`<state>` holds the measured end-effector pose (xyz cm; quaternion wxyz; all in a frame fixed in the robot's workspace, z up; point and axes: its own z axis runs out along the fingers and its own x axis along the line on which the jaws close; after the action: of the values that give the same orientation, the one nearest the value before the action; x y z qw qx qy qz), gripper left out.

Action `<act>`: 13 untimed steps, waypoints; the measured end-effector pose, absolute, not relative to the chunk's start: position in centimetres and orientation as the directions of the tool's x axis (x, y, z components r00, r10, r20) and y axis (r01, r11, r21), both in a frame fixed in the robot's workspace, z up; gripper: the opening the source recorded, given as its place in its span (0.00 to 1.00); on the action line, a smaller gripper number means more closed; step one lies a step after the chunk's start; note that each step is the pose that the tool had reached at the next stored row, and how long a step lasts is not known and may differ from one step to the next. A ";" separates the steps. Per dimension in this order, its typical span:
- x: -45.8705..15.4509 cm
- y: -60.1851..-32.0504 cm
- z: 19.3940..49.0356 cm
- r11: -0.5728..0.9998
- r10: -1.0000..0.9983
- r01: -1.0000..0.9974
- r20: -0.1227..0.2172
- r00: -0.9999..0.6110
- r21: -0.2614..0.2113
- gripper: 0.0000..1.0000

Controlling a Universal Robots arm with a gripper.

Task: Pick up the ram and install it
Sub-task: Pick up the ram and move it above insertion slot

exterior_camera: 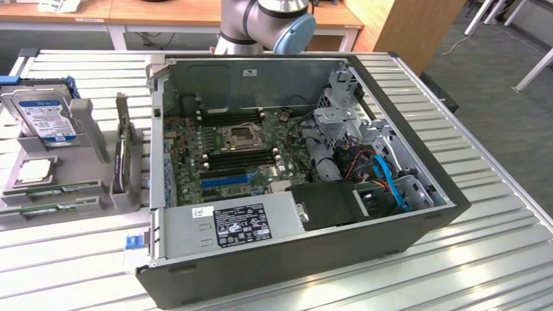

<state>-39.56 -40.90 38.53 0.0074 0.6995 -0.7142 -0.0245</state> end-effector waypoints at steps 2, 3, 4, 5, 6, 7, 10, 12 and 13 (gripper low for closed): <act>-39.6 -40.9 38.3 0.020 -0.999 -0.999 -0.024 -0.021 0.045 0.30; -39.6 -40.9 38.2 0.020 -0.999 -0.999 -0.024 -0.021 0.045 0.30; -39.6 -40.9 38.0 0.020 -0.999 -0.999 -0.024 -0.021 0.046 0.30; -39.6 -40.9 37.8 0.020 -0.999 -0.999 -0.024 -0.021 0.045 0.30; -39.6 -40.9 37.7 0.020 -0.999 -0.999 -0.024 -0.021 0.046 0.30; -39.6 -40.9 37.5 0.020 -0.999 -0.999 -0.023 -0.021 0.046 0.30; -39.6 -40.9 36.9 0.020 -0.999 -0.999 -0.024 -0.021 0.045 0.30; -39.6 -40.9 36.6 0.020 -0.999 -0.999 -0.024 -0.021 0.045 0.30; -39.6 -40.9 36.4 0.020 -0.999 -0.999 -0.024 -0.021 0.046 0.30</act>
<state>-39.57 -40.90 36.38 0.0075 0.6995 -0.7142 -0.0245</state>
